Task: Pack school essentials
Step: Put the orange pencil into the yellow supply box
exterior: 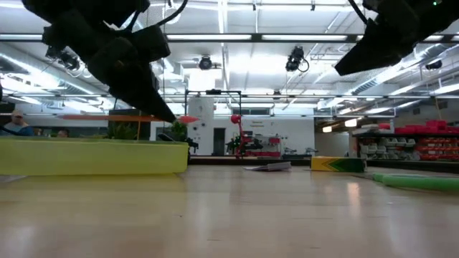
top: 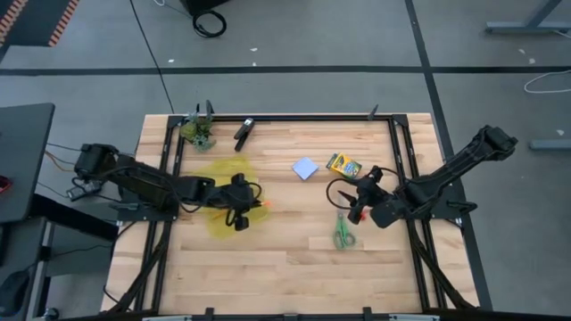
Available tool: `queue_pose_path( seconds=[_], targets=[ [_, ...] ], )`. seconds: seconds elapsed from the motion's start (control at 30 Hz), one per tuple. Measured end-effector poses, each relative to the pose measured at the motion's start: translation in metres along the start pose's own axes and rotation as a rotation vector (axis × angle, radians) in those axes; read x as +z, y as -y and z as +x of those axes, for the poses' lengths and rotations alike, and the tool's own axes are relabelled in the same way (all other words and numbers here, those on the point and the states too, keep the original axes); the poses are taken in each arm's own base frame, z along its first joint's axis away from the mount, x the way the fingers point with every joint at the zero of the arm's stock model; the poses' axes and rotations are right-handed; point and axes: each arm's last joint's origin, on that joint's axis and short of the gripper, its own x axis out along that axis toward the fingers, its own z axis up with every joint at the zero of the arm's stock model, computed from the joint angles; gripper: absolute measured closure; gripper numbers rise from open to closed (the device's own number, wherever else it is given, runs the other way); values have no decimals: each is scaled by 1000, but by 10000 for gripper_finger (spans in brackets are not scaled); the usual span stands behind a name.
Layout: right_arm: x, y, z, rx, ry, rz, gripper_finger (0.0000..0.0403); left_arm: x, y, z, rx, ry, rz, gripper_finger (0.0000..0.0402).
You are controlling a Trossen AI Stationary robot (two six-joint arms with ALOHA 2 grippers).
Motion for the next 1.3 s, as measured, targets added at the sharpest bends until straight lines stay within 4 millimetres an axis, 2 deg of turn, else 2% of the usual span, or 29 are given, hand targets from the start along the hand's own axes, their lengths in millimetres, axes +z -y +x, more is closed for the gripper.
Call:
queue_pose_path(
  seconds=[0.57,0.77,1.3],
  targets=[
    [-3,2,-5,-33,13,26,209,-43,1,0,-12,19,-144,375],
    [-2,3,-5,-50,26,27,209,-44,5,-2,-17,32,-128,373],
    [-3,1,-5,-2,-9,76,209,-47,9,0,-12,23,-148,307]
  ],
)
